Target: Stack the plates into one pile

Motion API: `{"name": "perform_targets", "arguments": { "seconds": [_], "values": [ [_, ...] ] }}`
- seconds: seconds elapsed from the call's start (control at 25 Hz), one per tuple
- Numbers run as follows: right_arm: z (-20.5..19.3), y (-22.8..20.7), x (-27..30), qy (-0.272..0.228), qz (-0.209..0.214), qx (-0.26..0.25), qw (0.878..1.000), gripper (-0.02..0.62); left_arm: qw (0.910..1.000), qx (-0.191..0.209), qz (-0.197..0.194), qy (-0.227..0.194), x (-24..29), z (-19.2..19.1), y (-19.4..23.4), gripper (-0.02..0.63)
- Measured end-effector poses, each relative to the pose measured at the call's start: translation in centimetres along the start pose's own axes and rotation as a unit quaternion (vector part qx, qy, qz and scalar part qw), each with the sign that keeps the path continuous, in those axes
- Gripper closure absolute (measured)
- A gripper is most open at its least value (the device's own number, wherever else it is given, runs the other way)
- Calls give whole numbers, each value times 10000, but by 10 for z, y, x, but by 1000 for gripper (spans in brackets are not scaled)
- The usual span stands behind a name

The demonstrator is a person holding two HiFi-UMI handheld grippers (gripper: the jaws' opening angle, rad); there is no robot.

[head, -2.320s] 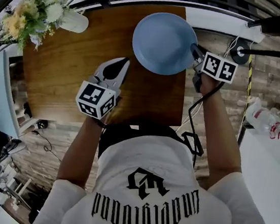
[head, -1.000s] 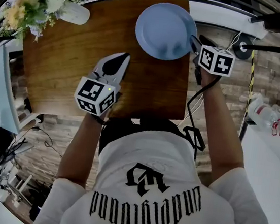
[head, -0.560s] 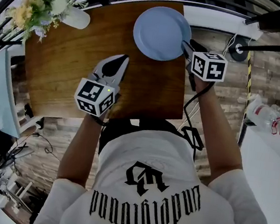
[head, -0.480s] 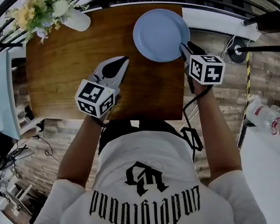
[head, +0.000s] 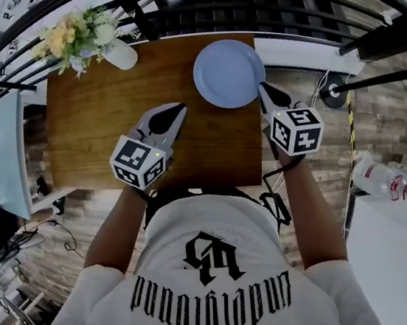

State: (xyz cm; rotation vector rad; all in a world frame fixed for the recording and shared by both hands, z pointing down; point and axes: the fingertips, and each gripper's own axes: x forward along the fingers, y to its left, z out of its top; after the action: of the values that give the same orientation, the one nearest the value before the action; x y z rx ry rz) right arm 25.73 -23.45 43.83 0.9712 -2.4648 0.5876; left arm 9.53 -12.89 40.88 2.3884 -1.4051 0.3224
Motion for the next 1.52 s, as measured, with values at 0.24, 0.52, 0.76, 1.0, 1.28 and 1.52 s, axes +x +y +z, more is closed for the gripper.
{"name": "perform_targets", "arguments": {
  "seconds": [0.24,0.52,0.76,1.0,1.28,1.52],
  "values": [
    [43,43,-43,-491,273,-483,9973,592,9993,132,97,-334,-35,29,2,560],
    [45,52,-70,-654,484,-680,9944,592,9978,170,285,-577,-56,53,-3,560],
    [49,62,-81,-801,679,-792,9913,592,9969,181,423,-632,-68,52,-5,560],
    [58,78,-92,-966,688,-810,9896,592,9971,226,382,-611,-82,44,2,560],
    [46,115,-107,-1035,525,-823,9898,592,9962,336,254,-762,-126,47,3,560],
    [42,170,-119,-1188,387,-880,9883,592,9956,379,98,-849,-177,40,10,560]
  ]
}}
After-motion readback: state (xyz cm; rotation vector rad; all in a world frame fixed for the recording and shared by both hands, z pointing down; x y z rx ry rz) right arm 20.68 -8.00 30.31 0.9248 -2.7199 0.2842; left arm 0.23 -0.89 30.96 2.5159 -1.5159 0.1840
